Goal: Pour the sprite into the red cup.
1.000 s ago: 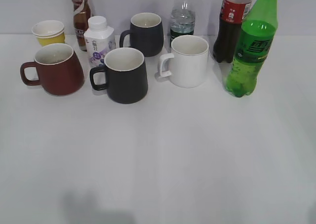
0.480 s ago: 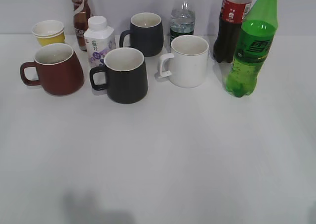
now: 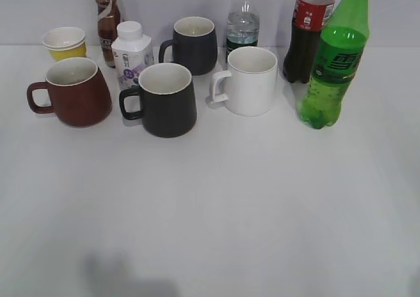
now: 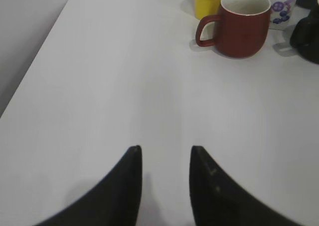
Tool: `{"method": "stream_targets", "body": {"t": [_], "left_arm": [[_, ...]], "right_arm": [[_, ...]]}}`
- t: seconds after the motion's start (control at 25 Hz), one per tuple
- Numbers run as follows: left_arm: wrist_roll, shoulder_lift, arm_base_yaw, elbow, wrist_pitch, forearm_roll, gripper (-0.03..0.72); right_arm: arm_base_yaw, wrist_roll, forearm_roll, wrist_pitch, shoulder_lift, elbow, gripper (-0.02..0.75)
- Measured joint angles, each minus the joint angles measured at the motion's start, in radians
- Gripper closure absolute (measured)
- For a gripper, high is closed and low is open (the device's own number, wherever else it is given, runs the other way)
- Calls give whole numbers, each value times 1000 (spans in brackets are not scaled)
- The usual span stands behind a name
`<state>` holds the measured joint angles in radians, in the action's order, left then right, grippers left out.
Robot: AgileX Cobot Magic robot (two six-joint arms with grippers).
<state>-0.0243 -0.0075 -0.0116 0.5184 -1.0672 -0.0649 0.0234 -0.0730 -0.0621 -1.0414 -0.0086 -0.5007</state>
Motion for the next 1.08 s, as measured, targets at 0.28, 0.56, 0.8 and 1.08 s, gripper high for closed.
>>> {"method": "stream_targets", "body": {"t": [0.28,0.56,0.8,1.08], "left_arm": [[0,0,0,0,0,0,445],[0,0,0,0,0,0,446],[0,0,0,0,0,0,446],[0,0,0,0,0,0,446]], "right_arm": [[0,0,0,1,0,0,169],[0,1,0,1,0,0,170],[0,1,0,1,0,0,170],[0,1,0,1,0,0,169]]}}
